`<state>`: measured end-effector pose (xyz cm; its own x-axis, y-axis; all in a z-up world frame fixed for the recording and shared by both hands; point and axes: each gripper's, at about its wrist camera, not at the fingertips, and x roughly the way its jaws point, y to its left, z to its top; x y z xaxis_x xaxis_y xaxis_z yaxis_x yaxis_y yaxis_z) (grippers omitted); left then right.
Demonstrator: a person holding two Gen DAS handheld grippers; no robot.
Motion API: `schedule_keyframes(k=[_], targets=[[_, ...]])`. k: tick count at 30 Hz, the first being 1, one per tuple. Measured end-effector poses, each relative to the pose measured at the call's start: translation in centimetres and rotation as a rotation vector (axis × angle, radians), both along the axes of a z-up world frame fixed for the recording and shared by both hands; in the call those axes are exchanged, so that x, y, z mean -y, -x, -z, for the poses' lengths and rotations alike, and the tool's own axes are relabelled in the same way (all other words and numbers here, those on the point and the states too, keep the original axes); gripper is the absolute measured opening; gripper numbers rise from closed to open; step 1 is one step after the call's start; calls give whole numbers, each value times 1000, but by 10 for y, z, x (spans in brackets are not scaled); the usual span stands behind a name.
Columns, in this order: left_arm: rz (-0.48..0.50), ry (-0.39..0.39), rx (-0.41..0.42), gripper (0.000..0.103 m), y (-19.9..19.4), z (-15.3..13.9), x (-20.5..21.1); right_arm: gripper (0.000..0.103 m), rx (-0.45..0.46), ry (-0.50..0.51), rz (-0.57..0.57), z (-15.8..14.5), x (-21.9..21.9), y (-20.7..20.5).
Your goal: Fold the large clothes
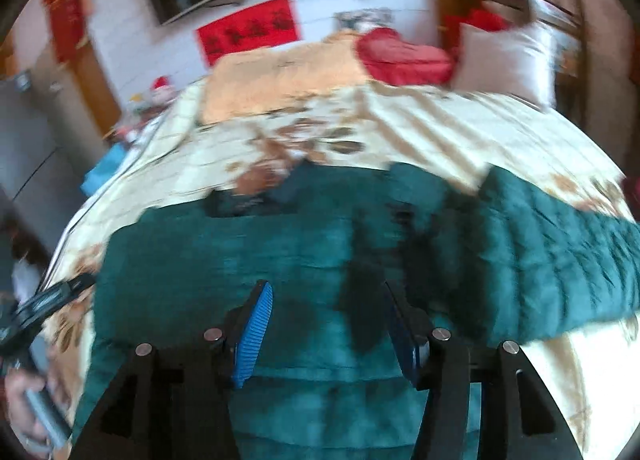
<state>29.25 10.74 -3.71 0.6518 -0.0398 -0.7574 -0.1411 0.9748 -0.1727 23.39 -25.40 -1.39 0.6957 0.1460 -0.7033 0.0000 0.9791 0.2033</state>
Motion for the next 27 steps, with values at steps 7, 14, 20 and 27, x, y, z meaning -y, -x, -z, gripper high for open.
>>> schedule_keyframes(k=[7, 14, 20, 27], targets=[[0, -22, -38, 70, -28, 12, 10, 54, 22, 141, -149, 10, -65, -34], [9, -45, -90, 71, -38, 39, 17, 54, -58, 242, -107, 41, -65, -76], [24, -67, -100, 72, -41, 47, 22, 53, -105, 260, -27, 63, -17, -84], [-1, -47, -94, 74, -40, 54, 24, 53, -70, 300, 101, 19, 35, -56]])
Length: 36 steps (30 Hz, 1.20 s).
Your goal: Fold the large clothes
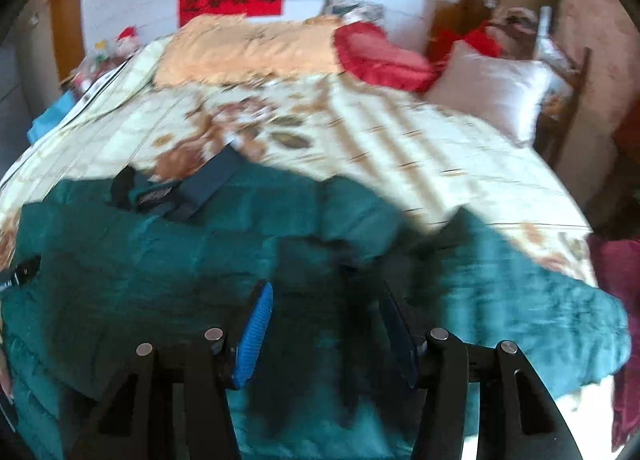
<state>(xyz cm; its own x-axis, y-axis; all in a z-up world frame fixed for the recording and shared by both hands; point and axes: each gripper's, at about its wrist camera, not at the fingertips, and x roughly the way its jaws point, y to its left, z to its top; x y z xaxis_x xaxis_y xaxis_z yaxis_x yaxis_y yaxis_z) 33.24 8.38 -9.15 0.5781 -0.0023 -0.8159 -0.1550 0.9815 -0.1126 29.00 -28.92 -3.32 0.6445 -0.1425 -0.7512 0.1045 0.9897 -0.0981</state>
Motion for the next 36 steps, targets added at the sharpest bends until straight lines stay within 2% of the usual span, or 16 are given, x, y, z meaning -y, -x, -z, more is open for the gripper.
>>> schedule_keyframes(k=[2, 5, 9, 10, 16, 18, 23, 28, 31, 33, 36], targets=[[-7, 9, 5, 74, 1, 1, -1, 53, 31, -34, 12, -14, 8, 9], [-6, -7, 8, 74, 2, 0, 1, 53, 33, -134, -56, -26, 1, 12], [-5, -38, 12, 75, 3, 1, 6, 53, -37, -225, -171, -12, -39, 1], [-6, -47, 9, 78, 3, 1, 7, 53, -48, -230, -182, -6, -49, -1], [-3, -35, -24, 82, -8, 5, 4, 53, -108, -118, -167, 42, -89, -31], [-5, -18, -23, 82, -8, 6, 3, 53, -95, -78, -167, 49, -94, -32], [-7, 9, -14, 82, -5, 5, -1, 53, -105, -75, -167, 34, -88, -19], [-4, -6, -3, 82, 4, -3, 1, 53, -59, -70, -193, 12, -79, 18], [6, -35, 7, 82, 10, -5, 6, 53, -82, -74, -191, 21, -74, 34], [8, -46, 13, 82, 13, -6, 8, 53, -108, -35, -172, 37, -72, 36], [3, -53, 17, 81, 19, -12, 10, 53, -109, -58, -162, 49, -67, 36]])
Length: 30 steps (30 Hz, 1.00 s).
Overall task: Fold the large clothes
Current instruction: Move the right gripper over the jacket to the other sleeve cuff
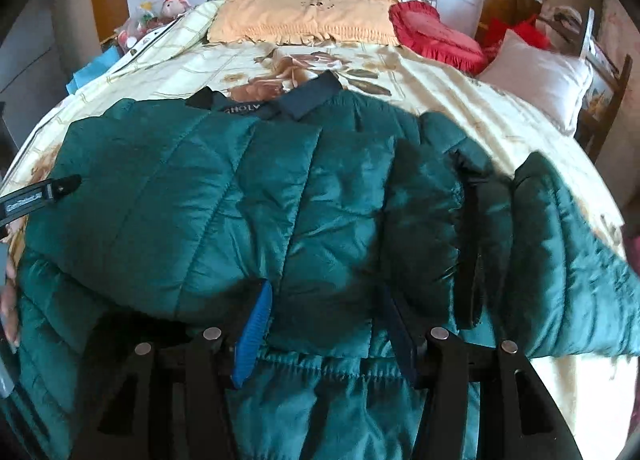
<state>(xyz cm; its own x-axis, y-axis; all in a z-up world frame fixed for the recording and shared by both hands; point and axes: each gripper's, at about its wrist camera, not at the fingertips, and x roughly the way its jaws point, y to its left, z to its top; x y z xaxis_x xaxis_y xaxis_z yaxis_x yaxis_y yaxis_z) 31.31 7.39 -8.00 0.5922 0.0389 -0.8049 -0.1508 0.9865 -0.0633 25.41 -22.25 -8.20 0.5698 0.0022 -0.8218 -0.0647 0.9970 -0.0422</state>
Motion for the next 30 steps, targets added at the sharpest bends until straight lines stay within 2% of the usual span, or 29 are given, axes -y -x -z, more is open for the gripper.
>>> schedule_keyframes(k=[4, 11, 17, 20, 22, 25, 28, 30], targets=[[20, -11, 34, 81, 17, -13, 7, 53, -5, -27, 0, -11, 3, 7], [53, -23, 97, 81, 40, -30, 28, 53, 70, -57, -6, -37, 6, 30], [90, -52, 140, 81, 52, -40, 49, 53, 24, -53, 25, -18, 12, 21], [108, -60, 124, 81, 51, -36, 58, 53, 2, -67, 31, -4, 15, 15], [127, -64, 82, 81, 46, -27, 63, 53, 1, -63, 26, -3, 15, 15], [127, -74, 32, 81, 40, -12, 66, 53, -3, -81, 19, -12, 18, 21], [122, -46, 35, 81, 39, -5, 64, 54, 13, -120, 21, -25, 29, 34], [114, -16, 41, 81, 41, -5, 60, 62, 33, -145, 38, -35, 43, 44]])
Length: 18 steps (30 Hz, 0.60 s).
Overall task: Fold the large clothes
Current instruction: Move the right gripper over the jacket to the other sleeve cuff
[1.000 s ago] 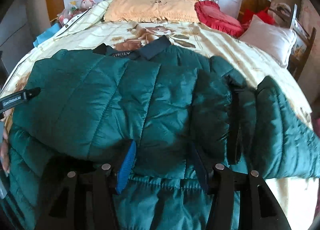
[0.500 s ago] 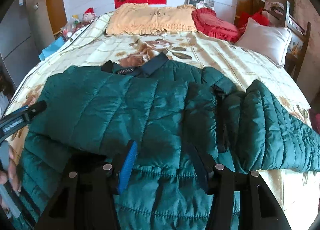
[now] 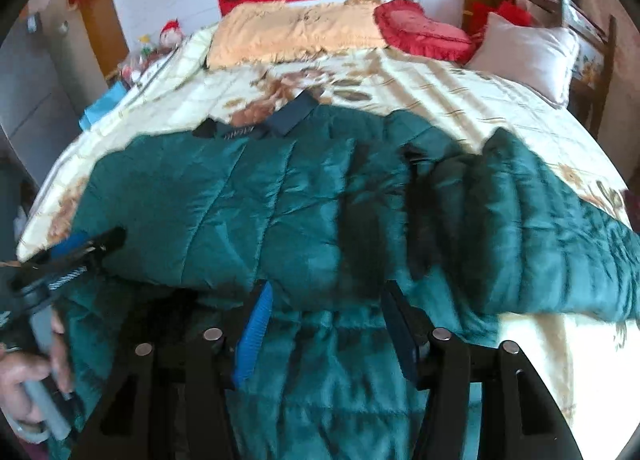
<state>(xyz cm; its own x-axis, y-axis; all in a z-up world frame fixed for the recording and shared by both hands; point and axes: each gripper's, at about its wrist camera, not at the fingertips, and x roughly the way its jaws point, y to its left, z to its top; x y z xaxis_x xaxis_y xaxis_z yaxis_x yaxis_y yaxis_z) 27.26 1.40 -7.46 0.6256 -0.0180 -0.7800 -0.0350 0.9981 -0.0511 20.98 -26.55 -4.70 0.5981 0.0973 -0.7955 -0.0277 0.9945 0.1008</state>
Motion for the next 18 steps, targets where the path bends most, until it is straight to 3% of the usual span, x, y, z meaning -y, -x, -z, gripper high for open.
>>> schedule_keyframes(k=[1, 10, 18], targets=[[-6, 18, 1, 81, 1, -2, -2, 67, 6, -2, 10, -4, 7, 4], [-2, 28, 52, 81, 25, -22, 4, 67, 61, 16, 148, -27, 89, 34], [3, 64, 51, 81, 36, -29, 3, 68, 22, 42, 391, -12, 198, 51]])
